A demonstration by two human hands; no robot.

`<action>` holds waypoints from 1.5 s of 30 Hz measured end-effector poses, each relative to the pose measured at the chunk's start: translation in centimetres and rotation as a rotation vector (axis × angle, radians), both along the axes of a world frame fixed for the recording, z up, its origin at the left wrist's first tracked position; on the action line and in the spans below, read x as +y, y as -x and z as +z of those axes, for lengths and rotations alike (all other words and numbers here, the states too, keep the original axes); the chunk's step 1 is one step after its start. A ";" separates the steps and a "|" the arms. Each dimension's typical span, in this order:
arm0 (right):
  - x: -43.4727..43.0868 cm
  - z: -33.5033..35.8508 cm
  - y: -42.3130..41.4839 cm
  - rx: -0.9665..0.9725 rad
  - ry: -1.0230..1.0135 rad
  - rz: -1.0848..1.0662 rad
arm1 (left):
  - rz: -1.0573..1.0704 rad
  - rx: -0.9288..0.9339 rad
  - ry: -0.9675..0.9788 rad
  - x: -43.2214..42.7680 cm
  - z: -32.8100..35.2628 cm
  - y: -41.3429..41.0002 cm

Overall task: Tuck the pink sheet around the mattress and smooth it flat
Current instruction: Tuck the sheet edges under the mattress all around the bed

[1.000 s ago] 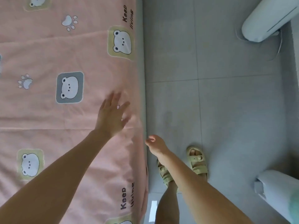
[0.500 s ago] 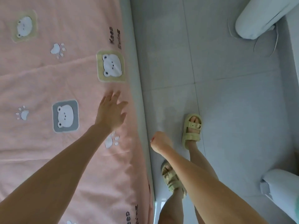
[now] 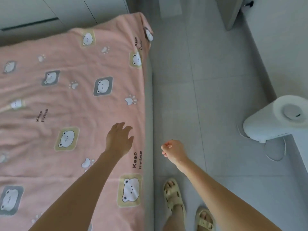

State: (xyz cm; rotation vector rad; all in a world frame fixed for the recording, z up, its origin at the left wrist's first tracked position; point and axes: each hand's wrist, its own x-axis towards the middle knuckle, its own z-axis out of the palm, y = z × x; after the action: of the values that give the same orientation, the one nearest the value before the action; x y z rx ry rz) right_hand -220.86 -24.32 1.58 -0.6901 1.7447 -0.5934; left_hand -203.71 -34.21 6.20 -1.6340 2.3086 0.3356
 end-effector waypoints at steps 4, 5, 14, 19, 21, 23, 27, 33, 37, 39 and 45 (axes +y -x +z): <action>-10.9 2.5 1.9 -0.078 0.030 -0.074 | 0.069 0.039 0.029 -10.2 0.9 0.9; -13.6 2.8 2.3 -0.091 0.032 -0.103 | 0.088 0.050 0.021 -12.7 1.2 1.2; -36.2 2.1 7.8 -0.157 0.012 -0.328 | 0.108 0.084 0.014 -34.7 0.3 5.4; -45.9 1.1 12.7 -0.105 0.016 -0.386 | 0.135 0.152 0.111 -44.4 0.8 9.2; -50.1 0.3 14.7 -0.086 0.012 -0.385 | 0.140 0.184 0.160 -48.7 1.1 11.2; -54.7 -0.7 16.4 -0.072 0.005 -0.366 | 0.149 0.214 0.196 -53.2 1.1 13.5; -63.5 -3.0 19.7 -0.024 -0.105 -0.164 | 0.178 0.225 0.178 -62.4 -0.9 19.3; -71.2 -9.1 21.8 -0.233 -0.234 0.071 | 0.089 0.002 -0.040 -73.2 -6.2 26.5; -72.9 -10.6 22.3 -0.193 -0.177 -0.050 | -0.017 -0.255 -0.200 -76.2 -7.9 28.6; -72.2 -9.9 22.6 -0.038 -0.116 0.025 | -0.096 -0.295 -0.215 -76.6 -8.1 28.8; -69.7 -2.2 23.0 0.144 0.028 0.020 | -0.086 -0.051 -0.108 -77.2 -7.4 27.6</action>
State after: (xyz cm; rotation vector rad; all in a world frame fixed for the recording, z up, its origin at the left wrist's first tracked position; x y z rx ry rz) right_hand -243.84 -93.98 -0.60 -0.7860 1.8632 -0.5666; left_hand -231.32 -111.40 -1.17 -1.4709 2.2738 0.3877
